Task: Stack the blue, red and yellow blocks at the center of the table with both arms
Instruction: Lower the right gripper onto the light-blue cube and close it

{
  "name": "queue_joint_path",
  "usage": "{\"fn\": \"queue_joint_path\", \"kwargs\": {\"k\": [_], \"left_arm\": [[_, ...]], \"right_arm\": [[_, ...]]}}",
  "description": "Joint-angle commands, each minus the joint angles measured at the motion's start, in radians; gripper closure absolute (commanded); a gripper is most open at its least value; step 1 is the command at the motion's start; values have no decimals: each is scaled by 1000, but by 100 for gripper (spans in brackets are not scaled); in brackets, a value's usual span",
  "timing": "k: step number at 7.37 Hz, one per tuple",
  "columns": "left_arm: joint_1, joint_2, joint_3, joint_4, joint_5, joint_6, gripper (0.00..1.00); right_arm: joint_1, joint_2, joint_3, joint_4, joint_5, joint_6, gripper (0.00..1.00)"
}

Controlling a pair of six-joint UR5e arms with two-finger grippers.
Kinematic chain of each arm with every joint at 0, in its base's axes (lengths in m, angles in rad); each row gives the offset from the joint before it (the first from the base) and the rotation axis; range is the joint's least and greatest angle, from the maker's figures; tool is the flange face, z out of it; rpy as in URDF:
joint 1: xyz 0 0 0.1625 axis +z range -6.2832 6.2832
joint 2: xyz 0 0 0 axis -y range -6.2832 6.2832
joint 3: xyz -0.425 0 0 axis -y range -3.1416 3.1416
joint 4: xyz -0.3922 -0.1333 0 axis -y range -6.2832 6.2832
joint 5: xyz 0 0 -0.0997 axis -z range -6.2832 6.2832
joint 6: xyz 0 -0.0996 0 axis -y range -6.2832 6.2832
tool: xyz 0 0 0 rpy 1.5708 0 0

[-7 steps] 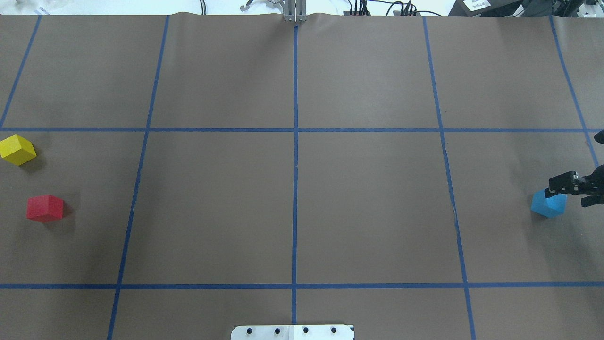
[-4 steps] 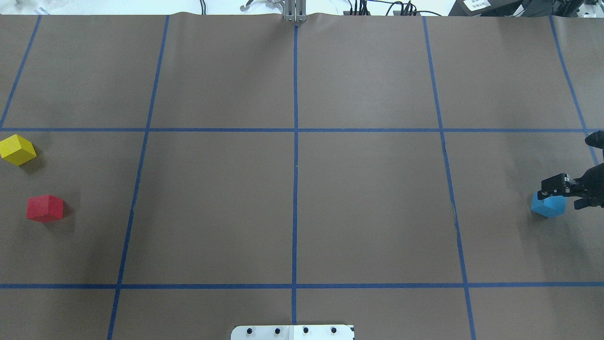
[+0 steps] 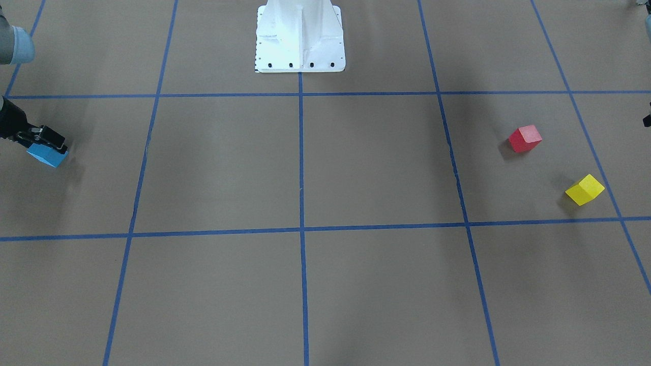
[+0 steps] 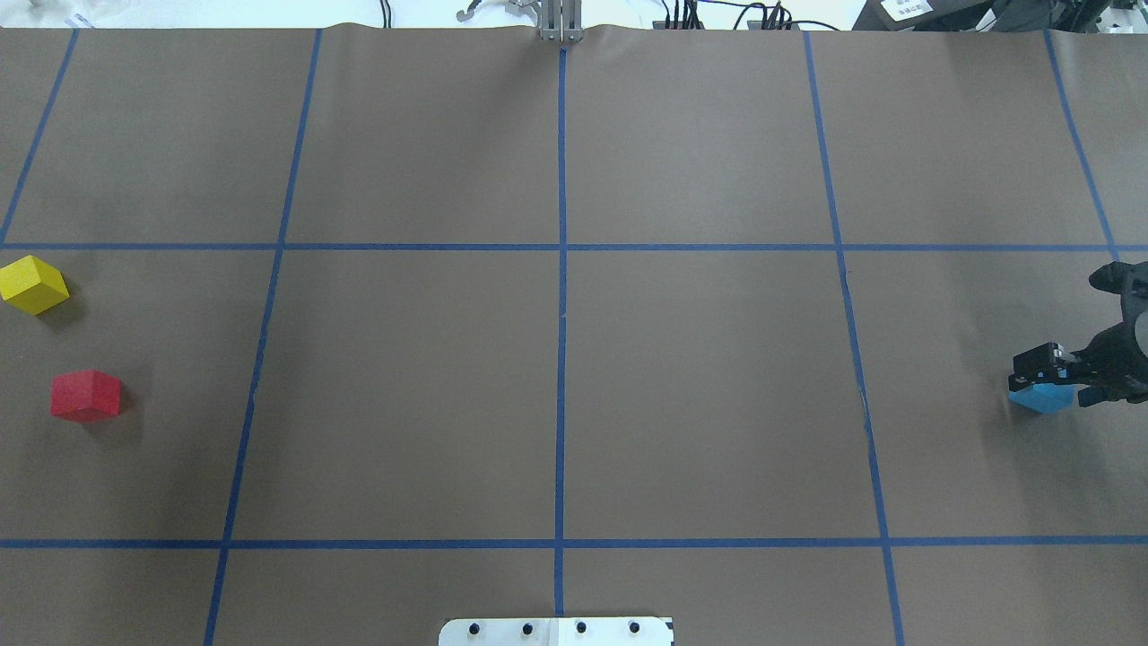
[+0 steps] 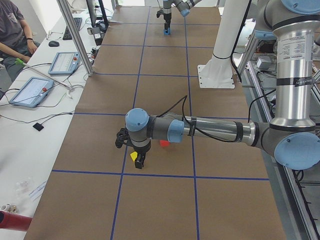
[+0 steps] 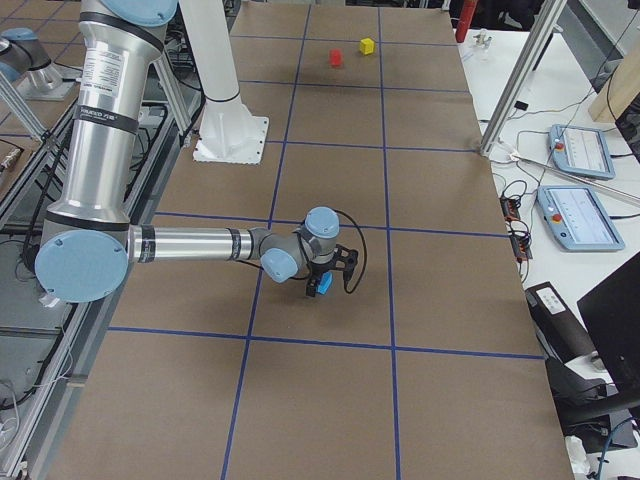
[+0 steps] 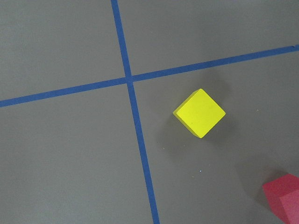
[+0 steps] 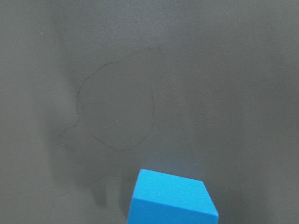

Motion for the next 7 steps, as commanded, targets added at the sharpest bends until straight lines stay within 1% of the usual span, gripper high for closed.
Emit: {"fn": "queue_joint_path", "kwargs": {"k": [1,2,3,4,5,6,7], "left_arm": [[-1,2,0,0,0,0,0],[-1,0,-1,0,0,0,0],[-1,0,-1,0,0,0,0],[-1,0,-6,0,0,0,0],[-1,0,-7,0,0,-1,0],[-1,0,-7,0,0,-1,0],[-1,0,-9,0,0,-1,0]], "right_arm": [[-5,20,-29,2,-9,1,14],[-5,19,-34,2,-9,1,32],[-3,19,-34,3,-9,17,83],[-2,19,-17,2,-3,27,100],[3,17,26,-6,10,28,100],[0,26,87,-33,22,69,100],[-3,140,113,-131,27,134,100]]}}
